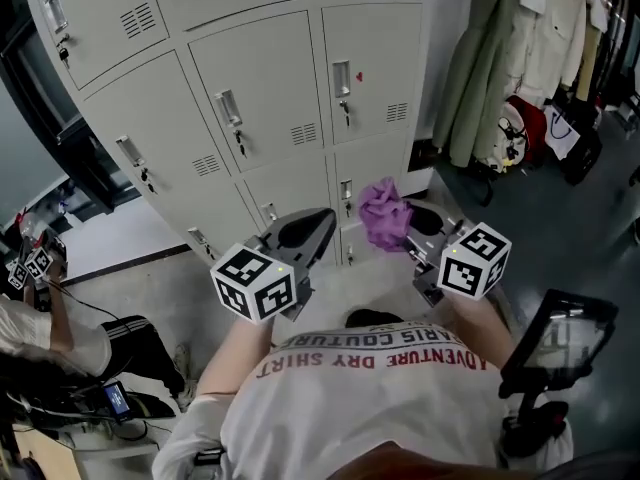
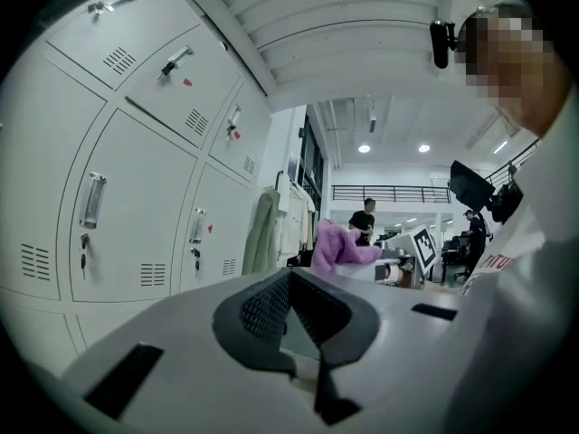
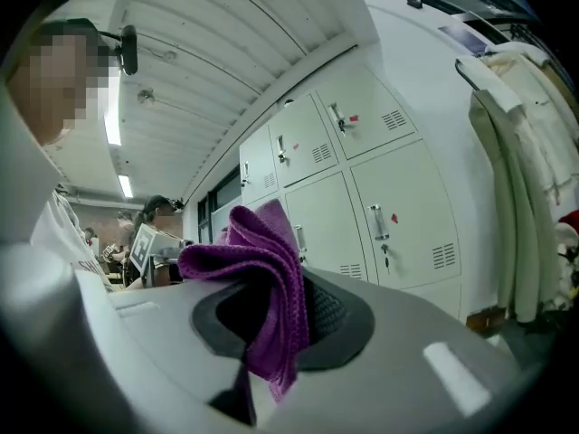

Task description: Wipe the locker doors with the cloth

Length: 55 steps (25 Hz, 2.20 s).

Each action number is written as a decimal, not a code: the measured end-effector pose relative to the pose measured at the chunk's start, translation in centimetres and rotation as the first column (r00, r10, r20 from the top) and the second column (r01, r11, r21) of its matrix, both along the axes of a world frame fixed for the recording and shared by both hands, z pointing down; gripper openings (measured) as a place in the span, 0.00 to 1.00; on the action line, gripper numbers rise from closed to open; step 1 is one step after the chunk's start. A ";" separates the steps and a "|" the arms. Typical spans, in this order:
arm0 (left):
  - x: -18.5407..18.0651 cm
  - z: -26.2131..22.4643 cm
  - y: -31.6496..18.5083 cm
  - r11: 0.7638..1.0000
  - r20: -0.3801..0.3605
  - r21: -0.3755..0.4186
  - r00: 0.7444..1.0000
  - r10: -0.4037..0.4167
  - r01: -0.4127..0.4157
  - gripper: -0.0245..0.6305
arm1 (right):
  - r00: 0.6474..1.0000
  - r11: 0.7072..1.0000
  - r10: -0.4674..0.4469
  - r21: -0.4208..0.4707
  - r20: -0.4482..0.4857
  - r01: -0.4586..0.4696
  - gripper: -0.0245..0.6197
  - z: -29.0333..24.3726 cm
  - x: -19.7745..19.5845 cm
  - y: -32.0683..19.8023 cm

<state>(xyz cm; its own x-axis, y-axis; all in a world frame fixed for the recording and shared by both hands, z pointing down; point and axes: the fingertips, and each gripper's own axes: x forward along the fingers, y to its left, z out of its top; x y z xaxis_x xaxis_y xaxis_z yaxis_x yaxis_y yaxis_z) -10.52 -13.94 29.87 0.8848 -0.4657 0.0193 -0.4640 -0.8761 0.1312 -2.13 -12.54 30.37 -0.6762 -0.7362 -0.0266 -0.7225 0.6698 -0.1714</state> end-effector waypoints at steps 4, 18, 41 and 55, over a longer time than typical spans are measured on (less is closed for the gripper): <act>0.5 0.1 -1.9 1.000 0.014 0.010 1.000 -0.004 0.004 0.04 | 0.998 0.999 0.020 0.039 -0.053 -0.018 0.13 -0.4 0.1 -2.3; 3.4 -0.1 -11.3 0.999 0.010 -0.013 0.999 -0.045 0.045 0.04 | 0.999 0.998 0.047 -0.037 -0.022 -0.047 0.13 0.9 4.3 -13.1; 1.0 0.3 -20.7 0.972 0.031 -0.037 0.973 -0.229 0.231 0.04 | 0.998 0.931 0.037 0.362 0.048 -0.052 0.13 -17.0 3.3 -29.9; 0.0 0.4 -24.7 0.957 0.007 -0.051 0.958 -0.287 0.287 0.04 | 0.993 0.950 0.099 0.289 0.067 -0.114 0.13 -16.9 2.1 -37.6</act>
